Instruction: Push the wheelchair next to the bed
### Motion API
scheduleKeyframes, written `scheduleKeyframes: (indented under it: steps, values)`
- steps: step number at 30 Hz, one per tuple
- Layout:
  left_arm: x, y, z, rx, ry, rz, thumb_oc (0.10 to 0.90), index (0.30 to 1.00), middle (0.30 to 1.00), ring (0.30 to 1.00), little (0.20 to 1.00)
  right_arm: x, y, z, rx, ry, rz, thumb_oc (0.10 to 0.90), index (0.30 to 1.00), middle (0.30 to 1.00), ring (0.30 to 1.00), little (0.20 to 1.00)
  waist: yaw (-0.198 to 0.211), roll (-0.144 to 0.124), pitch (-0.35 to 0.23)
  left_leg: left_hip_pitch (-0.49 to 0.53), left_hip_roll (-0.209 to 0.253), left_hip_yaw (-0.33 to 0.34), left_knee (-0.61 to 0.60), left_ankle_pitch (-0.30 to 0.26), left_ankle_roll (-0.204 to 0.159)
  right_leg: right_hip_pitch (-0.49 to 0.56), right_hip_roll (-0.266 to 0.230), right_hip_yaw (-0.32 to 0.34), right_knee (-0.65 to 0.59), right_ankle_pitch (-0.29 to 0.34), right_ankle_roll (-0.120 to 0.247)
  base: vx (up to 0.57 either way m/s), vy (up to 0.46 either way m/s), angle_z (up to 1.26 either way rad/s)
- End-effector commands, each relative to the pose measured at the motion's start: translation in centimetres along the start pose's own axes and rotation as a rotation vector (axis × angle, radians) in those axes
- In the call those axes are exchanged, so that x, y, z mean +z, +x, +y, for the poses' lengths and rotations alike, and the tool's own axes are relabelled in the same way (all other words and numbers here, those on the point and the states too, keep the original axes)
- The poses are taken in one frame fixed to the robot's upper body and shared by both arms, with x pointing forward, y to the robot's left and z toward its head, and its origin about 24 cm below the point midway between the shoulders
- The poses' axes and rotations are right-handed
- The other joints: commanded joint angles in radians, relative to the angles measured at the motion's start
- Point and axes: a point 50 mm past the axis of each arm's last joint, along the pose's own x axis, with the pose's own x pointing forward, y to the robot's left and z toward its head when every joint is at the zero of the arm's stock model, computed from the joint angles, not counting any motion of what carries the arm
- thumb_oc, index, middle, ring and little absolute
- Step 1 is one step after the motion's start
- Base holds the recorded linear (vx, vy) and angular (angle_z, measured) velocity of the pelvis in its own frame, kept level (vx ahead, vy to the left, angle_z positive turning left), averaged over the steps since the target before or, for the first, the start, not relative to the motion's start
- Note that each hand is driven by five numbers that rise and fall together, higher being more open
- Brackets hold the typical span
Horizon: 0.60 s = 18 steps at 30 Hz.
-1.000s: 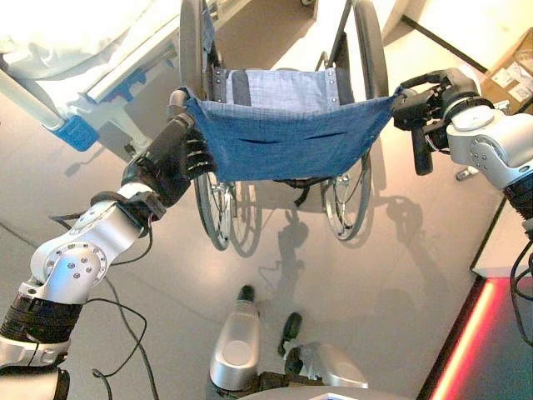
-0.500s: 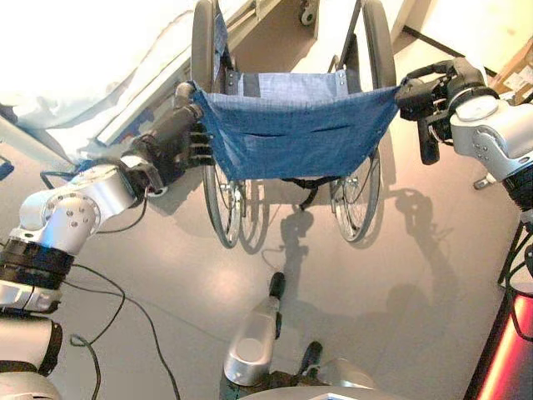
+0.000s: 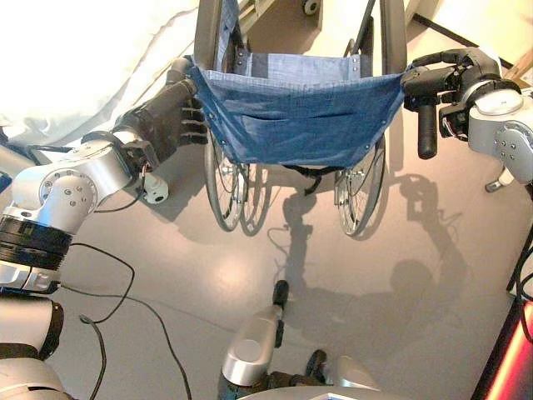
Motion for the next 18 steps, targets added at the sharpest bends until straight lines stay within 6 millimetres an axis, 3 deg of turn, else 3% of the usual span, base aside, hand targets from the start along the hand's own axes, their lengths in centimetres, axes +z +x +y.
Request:
scheduleKeyframes:
  steps: [1,2,3,4,6,7,9,13,15,18]
  values:
    - [4.7,-1.9,1.2,0.030,-0.067,-0.308,0.400,0.300,0.300,0.300,0.300,0.7,-3.9,9.2,0.431,0.070,-0.169,0.400,0.300,0.300,0.300,0.300,-0.034,0.010,-0.257,-0.048,-0.028,0.030,0.104,-0.083,-0.071,-0.061,0.033,-0.006,0.058,0.092,0.006,0.10,0.028,-0.27]
    - [4.6,-2.0,1.2,0.031,-0.066,-0.308,0.400,0.300,0.300,0.300,0.300,0.6,-3.9,9.2,0.432,0.070,-0.168,0.400,0.300,0.300,0.300,0.300,-0.035,0.011,-0.256,-0.048,-0.027,0.031,0.106,-0.084,-0.073,-0.061,0.037,-0.003,0.055,0.088,0.003,0.12,-0.014,-0.27]
    - [4.4,-2.0,1.4,0.036,-0.068,-0.307,0.400,0.300,0.300,0.300,0.300,0.5,-4.1,9.3,0.432,0.076,-0.164,0.400,0.300,0.300,0.300,0.300,-0.044,0.011,-0.251,-0.063,-0.027,0.028,0.128,-0.084,-0.087,-0.061,0.072,0.022,0.001,0.055,-0.021,0.12,-0.030,-0.23]
    - [4.1,-2.1,1.3,0.040,-0.069,-0.307,0.400,0.300,0.300,0.300,0.300,0.4,-4.0,9.4,0.433,0.072,-0.161,0.400,0.300,0.300,0.300,0.300,-0.045,0.005,-0.245,-0.083,-0.033,0.023,0.159,-0.084,-0.100,-0.058,0.078,0.031,-0.065,0.057,-0.033,0.14,-0.042,-0.28]
    - [4.0,-2.0,1.3,0.056,-0.080,-0.317,0.400,0.300,0.300,0.300,0.300,0.8,-4.0,9.8,0.445,0.066,-0.168,0.400,0.300,0.300,0.300,0.300,-0.047,0.001,-0.232,-0.098,-0.039,0.020,0.181,-0.090,-0.110,-0.061,0.060,0.026,-0.150,0.101,-0.031,0.06,-0.042,-0.21]
    - [4.3,-1.9,1.1,0.071,-0.096,-0.342,0.400,0.300,0.300,0.300,0.300,1.3,-4.0,10.3,0.460,0.062,-0.183,0.400,0.300,0.300,0.300,0.300,-0.061,0.002,-0.208,-0.101,-0.041,0.026,0.192,-0.090,-0.120,-0.087,0.047,0.037,-0.231,0.167,-0.027,0.00,-0.048,0.02]
    - [4.9,-1.8,0.7,0.097,-0.108,-0.376,0.400,0.300,0.300,0.300,0.300,2.0,-4.2,10.9,0.477,0.059,-0.209,0.400,0.300,0.300,0.300,0.300,-0.079,0.005,-0.176,-0.097,-0.039,0.032,0.196,-0.101,-0.125,-0.119,0.033,0.035,-0.292,0.239,-0.017,-0.09,-0.081,-0.05]
    - [6.2,-1.4,0.4,0.134,-0.090,-0.419,0.400,0.300,0.300,0.300,0.300,3.1,-4.7,11.6,0.495,0.073,-0.254,0.400,0.300,0.300,0.300,0.300,-0.117,0.004,-0.140,-0.092,-0.024,0.052,0.242,-0.119,-0.130,-0.158,0.037,0.084,-0.291,0.263,-0.020,-0.01,-0.124,0.01]
    - [6.7,-1.0,0.4,0.139,-0.081,-0.419,0.400,0.300,0.300,0.300,0.300,3.3,-4.5,11.4,0.484,0.087,-0.257,0.400,0.300,0.300,0.300,0.300,-0.141,-0.018,-0.138,-0.093,0.013,0.079,0.404,-0.113,-0.141,-0.178,0.025,0.065,-0.265,0.261,-0.035,0.15,-0.192,0.31]
    - [7.4,-0.5,0.8,0.154,-0.103,-0.420,0.400,0.300,0.300,0.300,0.300,3.5,-4.3,11.4,0.483,0.089,-0.239,0.400,0.300,0.300,0.300,0.300,-0.174,-0.017,-0.122,-0.117,0.050,0.061,0.585,-0.089,-0.164,-0.213,0.029,0.060,-0.217,0.252,-0.060,0.13,-0.064,0.17]
